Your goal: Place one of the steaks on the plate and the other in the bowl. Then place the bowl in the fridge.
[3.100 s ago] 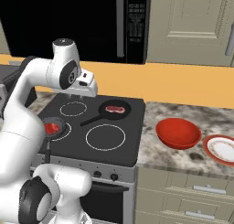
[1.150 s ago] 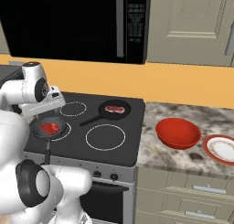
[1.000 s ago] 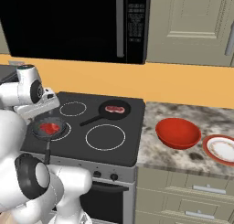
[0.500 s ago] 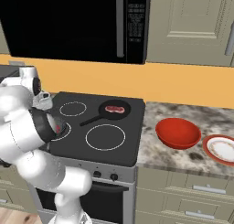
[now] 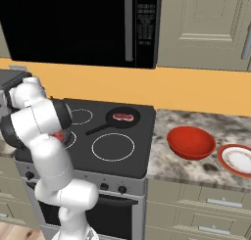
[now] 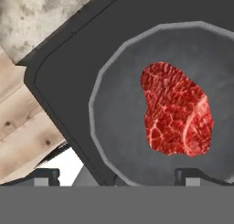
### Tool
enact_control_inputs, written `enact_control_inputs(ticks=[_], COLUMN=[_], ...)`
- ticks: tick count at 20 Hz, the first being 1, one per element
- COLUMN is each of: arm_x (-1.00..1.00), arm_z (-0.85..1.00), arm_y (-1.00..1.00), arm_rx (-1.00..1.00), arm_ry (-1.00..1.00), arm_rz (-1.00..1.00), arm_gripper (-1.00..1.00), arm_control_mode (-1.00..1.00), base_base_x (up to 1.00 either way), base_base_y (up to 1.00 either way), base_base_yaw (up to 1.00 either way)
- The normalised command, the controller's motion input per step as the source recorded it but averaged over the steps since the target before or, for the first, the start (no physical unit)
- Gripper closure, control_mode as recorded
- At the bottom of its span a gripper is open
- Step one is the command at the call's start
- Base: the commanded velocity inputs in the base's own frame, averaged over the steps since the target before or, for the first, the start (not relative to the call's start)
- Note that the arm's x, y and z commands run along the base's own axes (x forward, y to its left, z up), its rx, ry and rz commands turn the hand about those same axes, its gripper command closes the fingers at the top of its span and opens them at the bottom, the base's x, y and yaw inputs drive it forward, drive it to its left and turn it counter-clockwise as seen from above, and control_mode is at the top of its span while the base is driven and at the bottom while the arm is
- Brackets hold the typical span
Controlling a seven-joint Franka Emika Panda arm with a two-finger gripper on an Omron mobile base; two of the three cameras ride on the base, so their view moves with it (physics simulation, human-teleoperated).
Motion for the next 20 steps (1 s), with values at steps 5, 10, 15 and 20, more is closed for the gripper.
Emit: enact_control_inputs(ticks=[5,10,15,20], arm_x=[0.35,0.22,0.17,0.12], arm_z=[-0.43,-0.36,-0.13,-0.24], arm_y=[0.02,0.11,0.15,0.01], arm_rx=[-0.01,-0.01,-0.07,-0.05], arm_ry=[0.00,-0.06,-0.11,-0.07], arm_rz=[0.00,0.00,0.00,0.00], arm_gripper=[-1.00,-1.00,-1.00,-1.00], arm_control_mode=[-1.00,-1.00,-1.00,-1.00], base_base_x=[0.00,0.00,0.00,0.00], base_base_y=[0.00,0.00,0.00,0.00], base_base_yaw=[0.00,0.00,0.00,0.00])
